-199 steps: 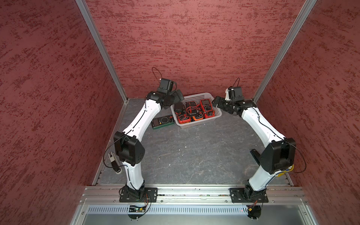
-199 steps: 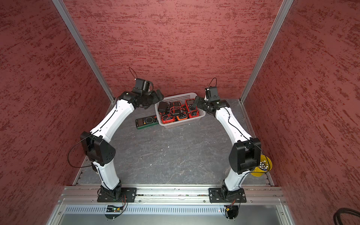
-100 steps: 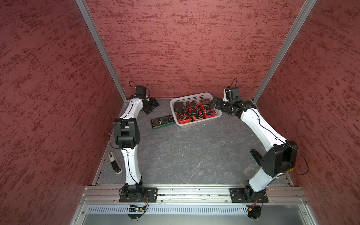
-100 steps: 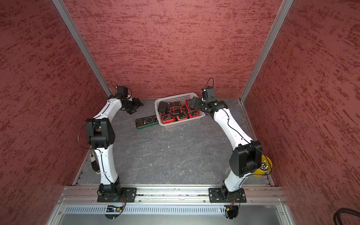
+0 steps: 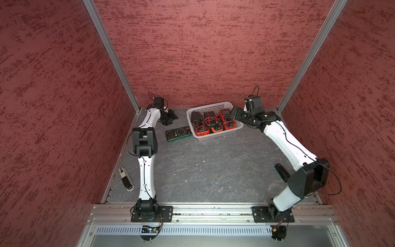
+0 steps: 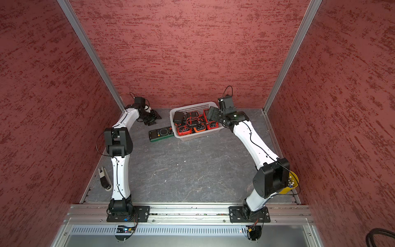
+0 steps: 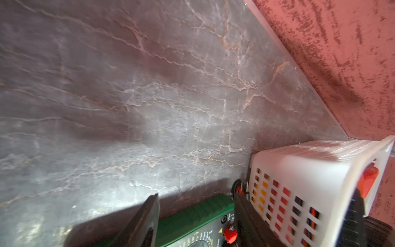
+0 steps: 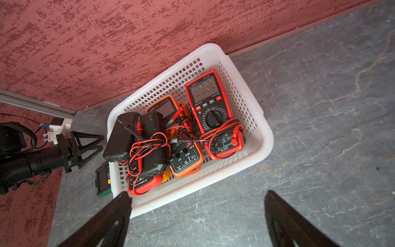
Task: Put the multimeter into the basket
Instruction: Move the multimeter to the center of the board.
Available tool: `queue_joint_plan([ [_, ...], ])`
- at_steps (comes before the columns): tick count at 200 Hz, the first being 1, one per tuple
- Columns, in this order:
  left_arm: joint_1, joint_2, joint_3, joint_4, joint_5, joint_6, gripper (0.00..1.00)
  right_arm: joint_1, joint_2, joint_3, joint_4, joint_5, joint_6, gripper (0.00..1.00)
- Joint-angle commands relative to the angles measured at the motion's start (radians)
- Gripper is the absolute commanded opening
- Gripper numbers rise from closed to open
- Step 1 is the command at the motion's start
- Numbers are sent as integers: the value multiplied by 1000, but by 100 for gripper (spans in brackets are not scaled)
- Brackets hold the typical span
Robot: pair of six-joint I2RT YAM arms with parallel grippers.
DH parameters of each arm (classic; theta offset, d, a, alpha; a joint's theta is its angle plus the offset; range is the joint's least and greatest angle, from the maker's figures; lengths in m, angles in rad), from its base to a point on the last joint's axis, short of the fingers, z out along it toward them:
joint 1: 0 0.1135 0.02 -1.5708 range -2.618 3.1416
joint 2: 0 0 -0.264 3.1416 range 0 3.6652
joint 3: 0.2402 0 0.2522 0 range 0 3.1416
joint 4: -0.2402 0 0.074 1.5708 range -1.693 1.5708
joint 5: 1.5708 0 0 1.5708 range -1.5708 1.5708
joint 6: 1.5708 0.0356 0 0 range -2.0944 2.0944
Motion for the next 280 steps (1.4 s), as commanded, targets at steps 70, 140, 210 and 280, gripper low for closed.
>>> queue_joint_plan([
  [70, -39, 16, -117, -10, -13, 59, 55, 12, -5, -3, 4, -4, -6, 99],
  [140, -68, -148, -447, 110, -40, 5, 44, 12, -57, -88, 31, -8, 14, 99],
  [210, -155, -344, -802, 233, -106, -65, 34, 30, -97, -233, 51, -41, 63, 99],
  [280, -261, -555, -1070, 291, -145, -228, 28, 195, -173, -465, 73, -22, 172, 99],
])
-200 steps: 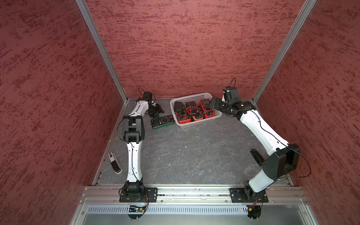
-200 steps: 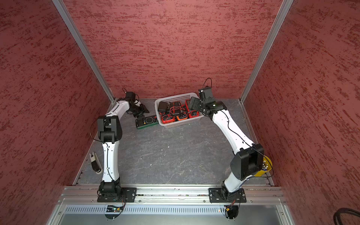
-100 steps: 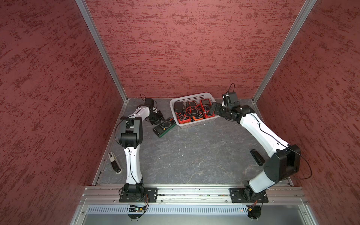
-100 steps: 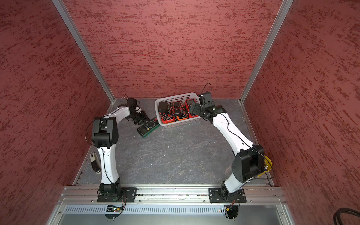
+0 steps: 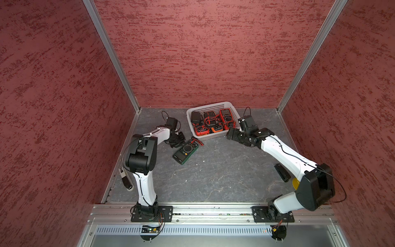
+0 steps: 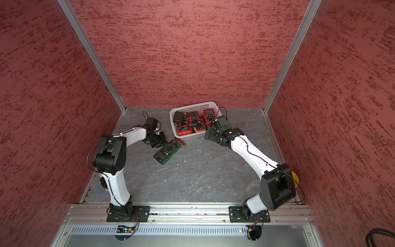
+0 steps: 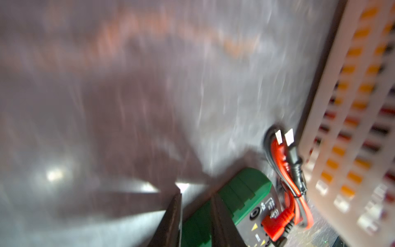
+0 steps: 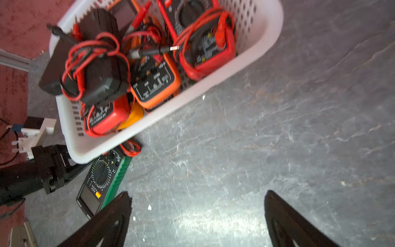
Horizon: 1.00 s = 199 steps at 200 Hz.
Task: Put the multimeter into the basket
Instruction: Move the multimeter to the center of the board.
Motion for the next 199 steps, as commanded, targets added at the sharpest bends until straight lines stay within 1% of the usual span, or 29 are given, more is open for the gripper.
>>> queue_joint_plan([
  [1, -36, -41, -104, -34, -30, -93, 28, 62, -26, -45, 25, 2, 62, 99],
  [30, -72, -142, -190, -27, -38, -162, 28, 163, -13, -85, 24, 1, 106, 99],
  [56, -110, -207, -249, -5, 4, -208, 28, 244, 33, -97, 45, -20, 143, 99],
  [70, -138, -228, -264, -12, 16, -212, 28, 272, 63, -91, 55, -31, 155, 99],
  [89, -160, -251, -261, -33, 40, -183, 28, 297, 106, -75, 57, -59, 163, 99],
  [116, -174, -218, -246, -49, 195, -107, 28, 321, 141, -47, 38, -61, 165, 99],
  [139, -203, -206, -235, -38, 277, -67, 28, 324, 165, -26, 20, -63, 164, 99],
  [157, -214, -199, -215, -60, 334, -54, 29, 327, 204, 10, -8, -87, 159, 99],
  [172, -210, -215, -206, -101, 348, -43, 29, 338, 234, 34, -19, -102, 162, 99],
  [199, -168, -286, -218, -208, 304, -17, 29, 365, 271, 70, -36, -129, 181, 99],
])
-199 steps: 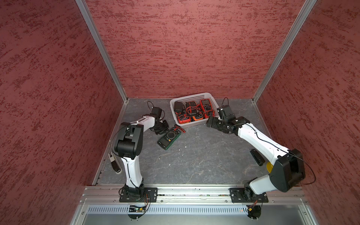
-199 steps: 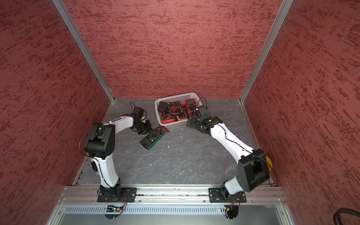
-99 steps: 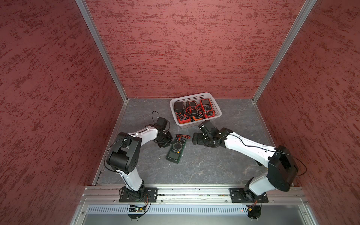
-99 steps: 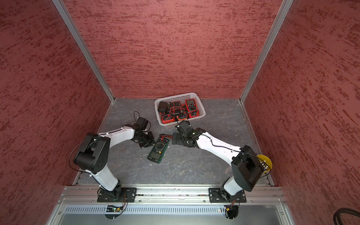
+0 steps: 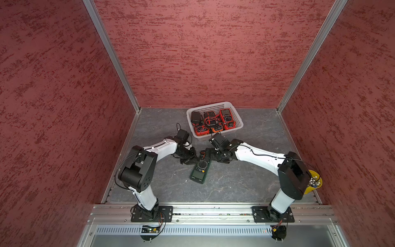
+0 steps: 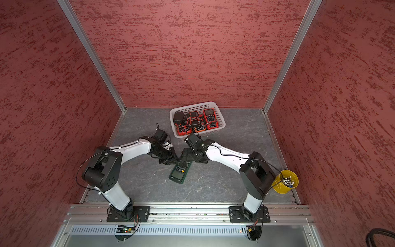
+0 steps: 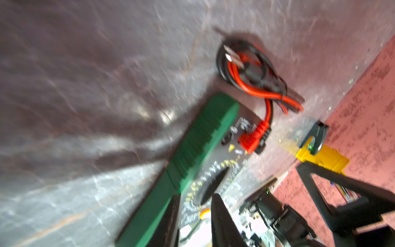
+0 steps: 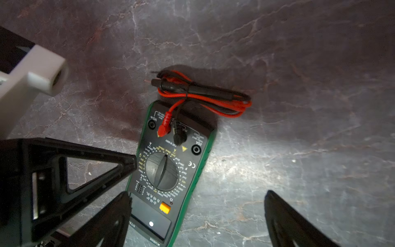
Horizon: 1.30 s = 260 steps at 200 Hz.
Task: Put the multimeter into the basket
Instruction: Move the multimeter to the center of the board.
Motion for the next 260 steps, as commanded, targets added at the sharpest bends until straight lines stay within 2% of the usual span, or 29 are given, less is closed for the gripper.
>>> queue_joint_plan([
  [1, 39, -70, 2, -114, 7, 47, 29, 30, 28, 37, -40, -39, 25, 99],
  [26, 109, -134, -53, -164, -20, 81, 29, 40, 44, 28, -21, -86, 76, 99],
  [50, 120, -141, -88, -202, -55, 145, 29, 46, 72, 47, -15, -106, 94, 99],
  [88, 57, -93, -101, -187, -28, 199, 28, 46, 120, 73, -14, -151, 95, 99],
  [142, -36, -47, -165, -98, 23, 177, 24, 32, 157, 90, -23, -207, 56, 99],
  [175, -93, -47, -178, -23, 89, 166, 23, 26, 184, 130, -63, -172, 30, 99],
  [197, -105, -75, -181, -17, 83, 167, 24, 29, 222, 181, -132, -122, 11, 99],
  [217, -85, -131, -184, -56, 27, 168, 26, 47, 256, 230, -214, -58, -16, 99],
  [240, -17, -201, -201, -110, -18, 162, 27, 69, 298, 272, -274, -16, -40, 99],
  [260, 59, -262, -229, -137, -33, 145, 36, 85, 326, 304, -297, -6, -50, 99],
])
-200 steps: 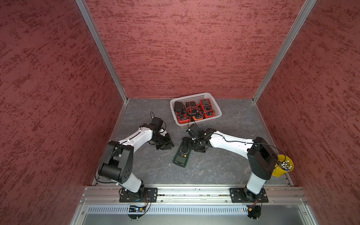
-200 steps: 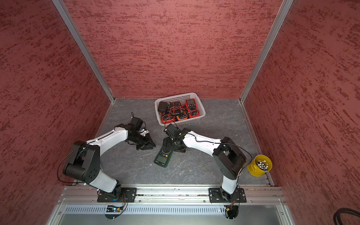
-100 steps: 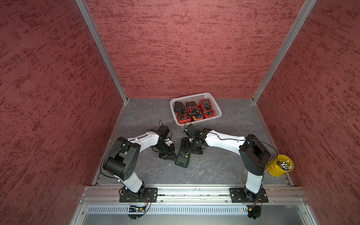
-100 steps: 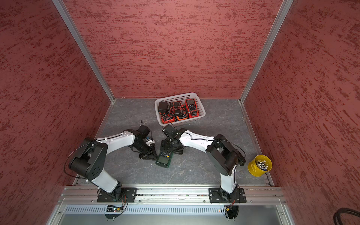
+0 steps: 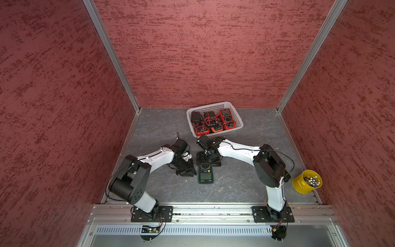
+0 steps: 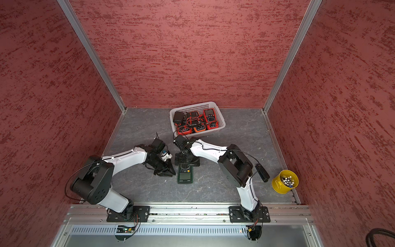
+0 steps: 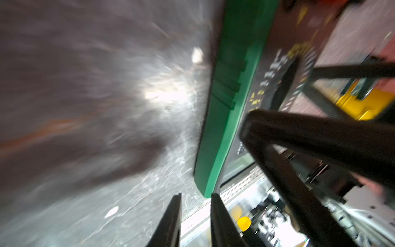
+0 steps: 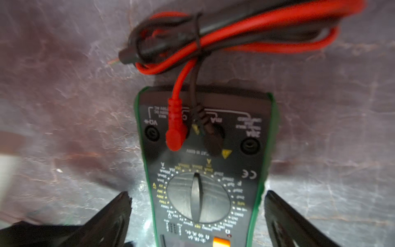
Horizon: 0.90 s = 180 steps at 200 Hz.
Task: Put the multimeter into the basket
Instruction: Pick up the multimeter from the center of the board.
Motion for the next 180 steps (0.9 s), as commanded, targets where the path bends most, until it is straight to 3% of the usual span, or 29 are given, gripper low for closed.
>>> queue_joint_plan([
  [1, 71, -67, -30, -54, -49, -18, 36, 25, 35, 45, -89, 66, -36, 99],
  [89, 246, -143, -45, -44, -115, -68, 66, 85, 169, 121, -232, 150, -76, 96],
  [109, 273, -152, -46, -33, -114, -78, 71, 84, 153, 87, -202, 139, -73, 84],
  [125, 292, -151, -41, -24, -115, -86, 77, 84, 145, 93, -216, 159, -68, 55],
  [135, 301, -150, -38, -17, -113, -94, 82, 84, 136, 96, -224, 171, -72, 45],
  [160, 319, -146, -22, -10, -127, -106, 100, 82, 81, 111, -242, 196, -110, 32],
  [180, 336, -146, -12, 21, -116, -126, 100, 82, 2, 128, -249, 208, -170, 29],
])
